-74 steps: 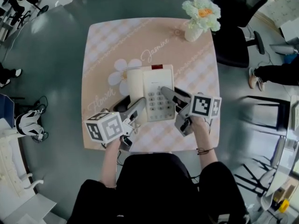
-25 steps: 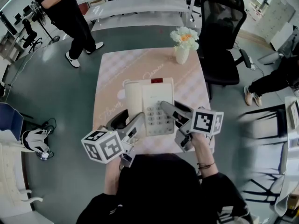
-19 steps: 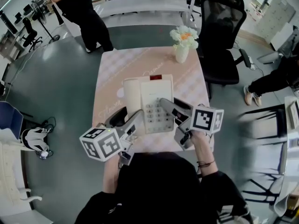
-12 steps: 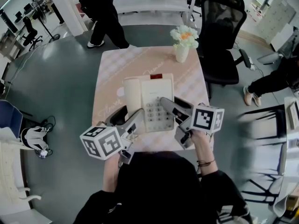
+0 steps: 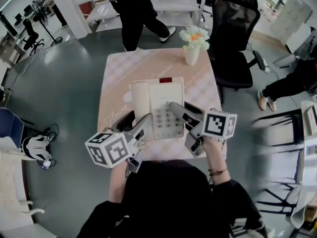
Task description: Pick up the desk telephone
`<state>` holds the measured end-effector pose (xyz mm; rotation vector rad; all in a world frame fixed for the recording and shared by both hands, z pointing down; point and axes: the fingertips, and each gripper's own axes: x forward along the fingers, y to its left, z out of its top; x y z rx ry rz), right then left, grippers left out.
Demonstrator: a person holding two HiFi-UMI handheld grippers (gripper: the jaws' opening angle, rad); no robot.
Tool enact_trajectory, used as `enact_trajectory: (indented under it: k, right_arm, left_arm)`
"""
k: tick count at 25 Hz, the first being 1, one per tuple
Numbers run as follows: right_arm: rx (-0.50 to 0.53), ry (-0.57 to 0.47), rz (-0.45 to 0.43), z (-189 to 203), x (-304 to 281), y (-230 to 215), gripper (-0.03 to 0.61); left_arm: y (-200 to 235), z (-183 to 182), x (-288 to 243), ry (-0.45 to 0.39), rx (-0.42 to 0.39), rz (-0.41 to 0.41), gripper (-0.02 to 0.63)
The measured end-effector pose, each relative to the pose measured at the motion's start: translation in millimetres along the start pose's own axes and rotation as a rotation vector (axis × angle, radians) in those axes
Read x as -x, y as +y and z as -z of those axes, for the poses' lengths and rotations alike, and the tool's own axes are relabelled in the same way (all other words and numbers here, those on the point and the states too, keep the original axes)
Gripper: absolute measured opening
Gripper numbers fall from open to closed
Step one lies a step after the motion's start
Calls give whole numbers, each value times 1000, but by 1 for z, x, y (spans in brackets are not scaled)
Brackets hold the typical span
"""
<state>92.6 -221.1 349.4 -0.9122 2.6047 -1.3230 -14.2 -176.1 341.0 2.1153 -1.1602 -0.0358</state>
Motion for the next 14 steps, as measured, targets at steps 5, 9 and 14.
enact_trajectory:
  k: [5,9,14]
  right_arm:
    - [-5,3,24,-1,1,-1,225]
    - [0,-1,6,-1,-1,-2,225]
    - [-4,-1,-1,-1,-3,-3,225]
  left_arm:
    - [0,-2,0,5,1,2,293]
    - [2,-1,-3,5,3,-1,293]
    - [3,0,-5,9,0,-3,293]
